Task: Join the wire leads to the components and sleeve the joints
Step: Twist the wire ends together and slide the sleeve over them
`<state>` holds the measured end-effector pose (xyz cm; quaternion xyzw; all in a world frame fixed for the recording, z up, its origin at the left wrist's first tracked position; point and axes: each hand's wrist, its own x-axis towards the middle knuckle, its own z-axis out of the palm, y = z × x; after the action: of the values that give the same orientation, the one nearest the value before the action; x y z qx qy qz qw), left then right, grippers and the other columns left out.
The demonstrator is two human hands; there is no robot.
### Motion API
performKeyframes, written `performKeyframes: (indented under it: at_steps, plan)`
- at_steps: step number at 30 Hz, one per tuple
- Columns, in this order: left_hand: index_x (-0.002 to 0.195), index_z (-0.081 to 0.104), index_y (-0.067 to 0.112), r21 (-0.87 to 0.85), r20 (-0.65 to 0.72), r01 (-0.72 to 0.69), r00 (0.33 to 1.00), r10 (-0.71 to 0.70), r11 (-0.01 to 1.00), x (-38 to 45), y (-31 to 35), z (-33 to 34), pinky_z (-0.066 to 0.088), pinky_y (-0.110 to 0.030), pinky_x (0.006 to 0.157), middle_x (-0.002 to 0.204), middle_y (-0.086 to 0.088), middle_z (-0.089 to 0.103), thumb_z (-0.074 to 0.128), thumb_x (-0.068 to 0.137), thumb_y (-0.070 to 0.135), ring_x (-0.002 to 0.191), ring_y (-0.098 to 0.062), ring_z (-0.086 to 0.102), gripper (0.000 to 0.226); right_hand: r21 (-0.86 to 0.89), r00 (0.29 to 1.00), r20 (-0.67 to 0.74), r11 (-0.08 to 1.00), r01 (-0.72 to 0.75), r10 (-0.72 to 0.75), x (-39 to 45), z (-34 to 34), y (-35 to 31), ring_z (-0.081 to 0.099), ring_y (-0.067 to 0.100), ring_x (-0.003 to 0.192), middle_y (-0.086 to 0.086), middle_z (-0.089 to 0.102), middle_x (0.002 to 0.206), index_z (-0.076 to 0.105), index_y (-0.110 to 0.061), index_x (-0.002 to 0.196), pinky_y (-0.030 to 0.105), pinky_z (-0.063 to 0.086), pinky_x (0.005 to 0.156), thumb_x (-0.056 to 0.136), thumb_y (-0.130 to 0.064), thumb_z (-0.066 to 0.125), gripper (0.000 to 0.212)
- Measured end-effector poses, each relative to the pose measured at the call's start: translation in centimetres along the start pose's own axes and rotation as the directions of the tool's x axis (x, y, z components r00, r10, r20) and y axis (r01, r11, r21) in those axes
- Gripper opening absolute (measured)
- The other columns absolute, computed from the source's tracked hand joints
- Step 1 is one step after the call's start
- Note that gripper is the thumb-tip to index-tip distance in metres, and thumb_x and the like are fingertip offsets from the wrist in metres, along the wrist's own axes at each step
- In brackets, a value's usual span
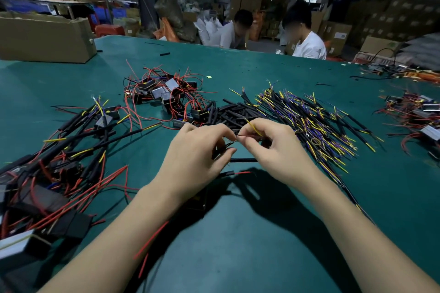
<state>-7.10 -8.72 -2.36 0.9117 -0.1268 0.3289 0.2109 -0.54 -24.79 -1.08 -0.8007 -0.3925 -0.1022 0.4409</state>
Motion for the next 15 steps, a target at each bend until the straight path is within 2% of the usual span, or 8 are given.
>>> performKeyframes:
  at_steps: [4, 8, 12, 13, 15]
  plan:
    - [0.091, 0.067, 0.016, 0.115, -0.045, -0.159, 0.985, 0.165, 0.981, 0.46, -0.33, -0.7, 0.043, -0.036, 0.068, 0.079, 0.007, 0.063, 0.062, 0.083, 0.025, 0.072, -0.013, 0.058, 0.013, 0.219, 0.965, 0.118, 0.942, -0.253, 0.232, 0.12, 0.09, -0.02, 0.05, 0.003, 0.057, -0.011, 0.059, 0.063, 0.065, -0.022, 0.074, 0.018, 0.044, 0.061, 0.089, -0.009, 0.063, 0.02]
    - [0.074, 0.067, 0.011, 0.212, -0.093, -0.254, 0.956, 0.278, 0.944, 0.6, -0.55, -0.61, 0.044, -0.033, 0.058, 0.07, -0.002, 0.062, 0.068, 0.083, 0.017, 0.064, -0.024, 0.059, 0.011, 0.372, 0.942, 0.167, 0.866, -0.334, 0.292, 0.15, 0.12, -0.15, 0.049, 0.003, 0.052, -0.006, 0.058, 0.063, 0.065, -0.018, 0.074, 0.013, 0.045, 0.056, 0.089, -0.005, 0.062, 0.02]
    - [0.07, 0.067, 0.01, 0.225, -0.095, -0.258, 0.954, 0.285, 0.939, 0.56, -0.66, -0.31, 0.044, -0.033, 0.057, 0.067, -0.003, 0.062, 0.068, 0.084, 0.017, 0.063, -0.025, 0.058, 0.016, 0.332, 0.971, 0.116, 0.913, -0.237, 0.21, -0.03, 0.3, 0.36, 0.048, 0.003, 0.055, -0.005, 0.055, 0.065, 0.062, -0.016, 0.076, 0.014, 0.044, 0.057, 0.09, -0.003, 0.061, 0.019]
    - [0.071, 0.068, 0.01, 0.178, -0.084, -0.228, 0.966, 0.246, 0.957, 0.48, -0.7, -0.23, 0.044, -0.033, 0.058, 0.068, -0.002, 0.063, 0.067, 0.083, 0.018, 0.064, -0.024, 0.059, 0.014, 0.29, 0.983, 0.092, 0.94, -0.18, 0.16, -0.12, 0.41, 0.48, 0.047, 0.003, 0.056, -0.006, 0.054, 0.065, 0.061, -0.015, 0.077, 0.015, 0.043, 0.058, 0.09, -0.002, 0.061, 0.018]
    - [0.074, 0.071, 0.011, -0.059, -0.036, -0.072, 0.997, 0.07, 0.996, 0.29, -0.67, -0.11, 0.046, -0.031, 0.062, 0.068, 0.002, 0.065, 0.068, 0.082, 0.018, 0.065, -0.017, 0.06, 0.011, 0.135, 0.999, 0.041, 0.991, -0.02, 0.015, -0.34, 0.58, 0.75, 0.048, 0.005, 0.062, -0.006, 0.056, 0.07, 0.062, -0.012, 0.08, 0.017, 0.041, 0.063, 0.09, -0.004, 0.061, 0.013]
